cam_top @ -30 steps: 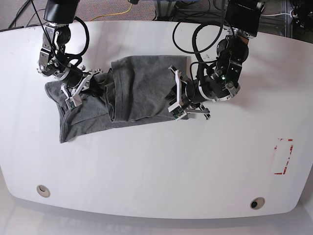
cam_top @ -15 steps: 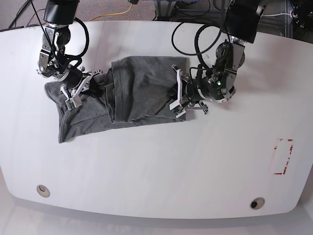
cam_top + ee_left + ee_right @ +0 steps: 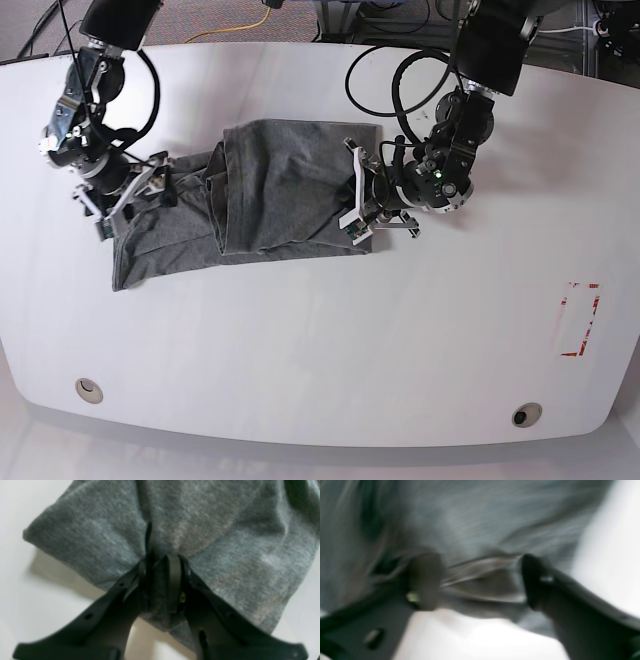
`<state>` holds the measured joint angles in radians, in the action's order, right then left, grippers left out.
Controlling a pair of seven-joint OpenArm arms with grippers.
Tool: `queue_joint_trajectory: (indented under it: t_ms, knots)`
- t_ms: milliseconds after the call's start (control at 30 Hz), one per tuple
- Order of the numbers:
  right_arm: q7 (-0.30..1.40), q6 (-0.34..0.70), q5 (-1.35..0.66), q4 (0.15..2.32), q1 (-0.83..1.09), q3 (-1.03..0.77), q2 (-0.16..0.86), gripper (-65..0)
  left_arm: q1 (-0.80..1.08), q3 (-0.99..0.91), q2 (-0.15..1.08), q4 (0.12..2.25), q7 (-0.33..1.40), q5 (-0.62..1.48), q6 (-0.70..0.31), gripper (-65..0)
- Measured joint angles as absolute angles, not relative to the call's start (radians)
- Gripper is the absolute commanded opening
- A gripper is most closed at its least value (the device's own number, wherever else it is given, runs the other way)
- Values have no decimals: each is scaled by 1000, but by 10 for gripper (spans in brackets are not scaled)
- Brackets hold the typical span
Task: Layout the t-shirt on the table in an organized manner, then fold the t-shirt properly
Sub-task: 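Release the strip end and move the right gripper to its edge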
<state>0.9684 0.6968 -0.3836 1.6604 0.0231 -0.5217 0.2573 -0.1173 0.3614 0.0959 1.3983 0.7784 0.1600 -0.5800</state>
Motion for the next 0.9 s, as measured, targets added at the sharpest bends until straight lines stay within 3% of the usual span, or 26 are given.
queue_joint_trajectory:
  t_ms: [233, 633, 900]
  knots:
    - [1060, 701, -397, 1598, -151, -608, 289, 0, -114, 395, 139, 1397, 706, 168, -583, -561]
    - [1029, 692, -385, 1059, -376, -622, 422, 0, -140, 477, 209, 1400, 663, 181, -584, -561]
    - [987, 692, -388, 858, -433, -620, 469, 0, -149, 476, 224, 1400, 667, 188, -595, -561]
